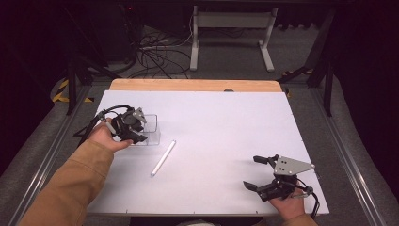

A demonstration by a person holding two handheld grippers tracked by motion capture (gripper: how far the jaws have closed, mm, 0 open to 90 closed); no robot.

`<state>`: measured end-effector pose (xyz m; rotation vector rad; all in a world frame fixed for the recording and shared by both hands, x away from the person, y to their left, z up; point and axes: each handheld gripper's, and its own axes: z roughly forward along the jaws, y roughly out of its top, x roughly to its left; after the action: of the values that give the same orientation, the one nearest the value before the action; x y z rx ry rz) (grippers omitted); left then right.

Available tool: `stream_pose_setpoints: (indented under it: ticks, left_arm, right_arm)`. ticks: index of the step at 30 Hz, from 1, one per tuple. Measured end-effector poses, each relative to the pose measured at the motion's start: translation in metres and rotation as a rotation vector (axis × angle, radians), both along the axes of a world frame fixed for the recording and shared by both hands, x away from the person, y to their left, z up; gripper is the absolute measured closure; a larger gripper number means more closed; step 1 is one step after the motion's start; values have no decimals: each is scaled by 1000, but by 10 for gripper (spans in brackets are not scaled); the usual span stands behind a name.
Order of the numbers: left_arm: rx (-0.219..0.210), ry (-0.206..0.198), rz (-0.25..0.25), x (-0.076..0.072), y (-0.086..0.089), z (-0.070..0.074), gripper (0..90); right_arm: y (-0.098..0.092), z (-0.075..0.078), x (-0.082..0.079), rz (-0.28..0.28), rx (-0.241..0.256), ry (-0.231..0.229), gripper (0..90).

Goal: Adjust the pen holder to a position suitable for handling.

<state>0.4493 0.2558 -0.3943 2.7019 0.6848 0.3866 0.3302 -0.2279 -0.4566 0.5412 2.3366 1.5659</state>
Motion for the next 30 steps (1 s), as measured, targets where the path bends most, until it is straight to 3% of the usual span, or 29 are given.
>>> stream_pose_setpoints:
  ticks: [5,11,18,20,24,27,30]
  left_arm:
    - [36,13,-8,2,-3,-6,633]
    - [35,29,-15,3,-2,-5,680]
    - [46,50,-55,0,0,-4,776]
    - [68,44,-89,-4,-2,-2,834]
    - [22,72,-96,-6,0,4,875]
    - [26,48,-113,-9,-2,8,880]
    - [-5,25,-137,-15,-7,18,880]
  right_arm:
    - [0,0,0,-1,-7,4,74]
    - [0,0,0,0,-11,5,74]
    - [0,-1,1,3,-13,12,70]
    - [1,-2,1,5,-12,13,69]
    - [1,-2,2,8,-14,15,67]
    - [1,-2,2,8,-14,15,67]
    - [1,-2,2,9,-13,16,67]
